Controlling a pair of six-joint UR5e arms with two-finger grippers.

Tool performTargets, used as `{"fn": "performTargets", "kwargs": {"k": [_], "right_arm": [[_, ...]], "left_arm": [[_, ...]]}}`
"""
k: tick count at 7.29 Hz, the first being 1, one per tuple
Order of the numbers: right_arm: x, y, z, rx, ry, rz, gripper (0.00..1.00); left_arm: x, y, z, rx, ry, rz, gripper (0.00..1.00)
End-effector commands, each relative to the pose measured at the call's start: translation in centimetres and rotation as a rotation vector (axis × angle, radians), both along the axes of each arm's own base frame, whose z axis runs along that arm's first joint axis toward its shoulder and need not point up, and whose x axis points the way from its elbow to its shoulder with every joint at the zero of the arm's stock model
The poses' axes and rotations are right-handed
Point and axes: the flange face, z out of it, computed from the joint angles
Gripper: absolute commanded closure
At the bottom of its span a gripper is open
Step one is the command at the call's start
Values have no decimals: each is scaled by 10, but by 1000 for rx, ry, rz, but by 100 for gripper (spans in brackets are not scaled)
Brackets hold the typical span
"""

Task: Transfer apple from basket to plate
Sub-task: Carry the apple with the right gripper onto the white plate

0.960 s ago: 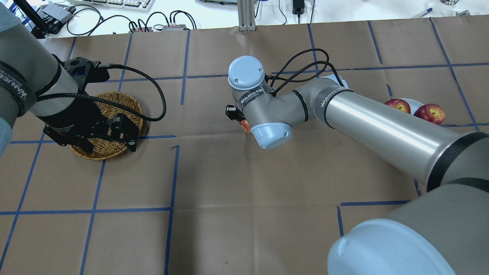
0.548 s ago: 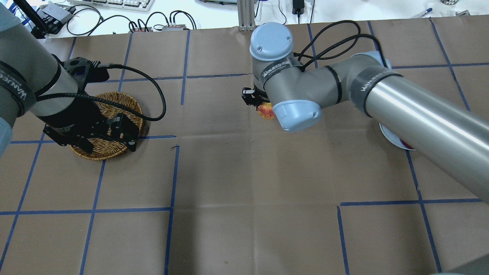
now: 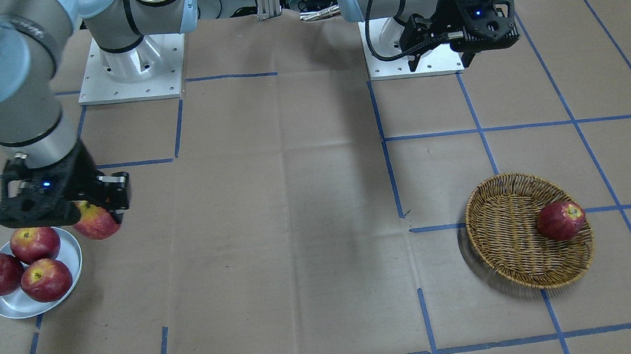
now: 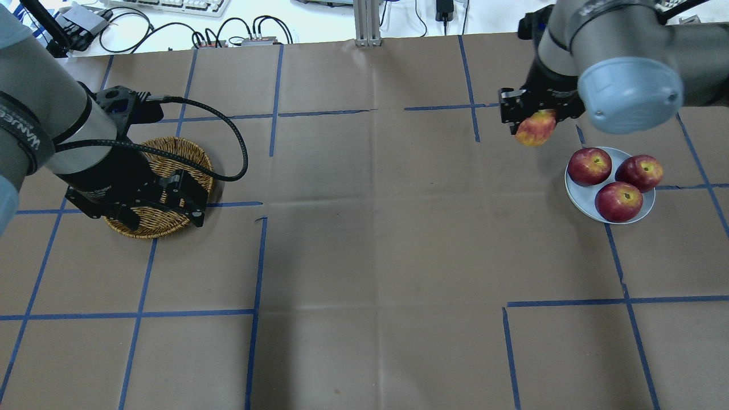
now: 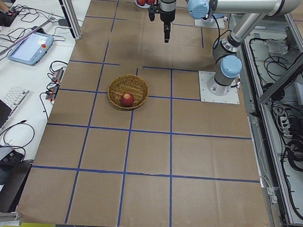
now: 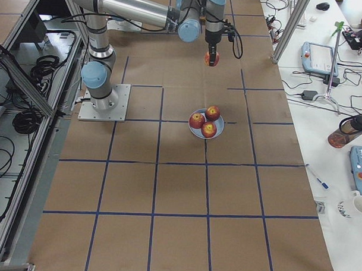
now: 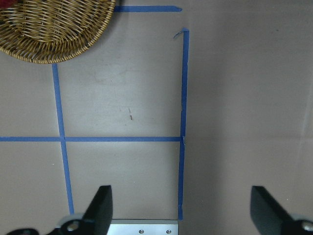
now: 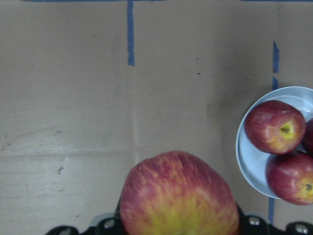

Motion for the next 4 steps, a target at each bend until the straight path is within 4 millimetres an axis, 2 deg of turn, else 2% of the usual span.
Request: {"fn": "performTargets", "kwargs": {"k": [1, 3, 4], "right_arm": [[-92, 1, 4, 26, 11, 25, 38], [-157, 13, -38, 39, -4, 41, 39], [-172, 17, -52, 34, -8, 29, 39]], "left_arm": [[0, 0, 0, 1, -1, 0, 1], [0, 0, 0, 1, -1, 0, 1], [0, 0, -1, 2, -1, 0, 1]]}}
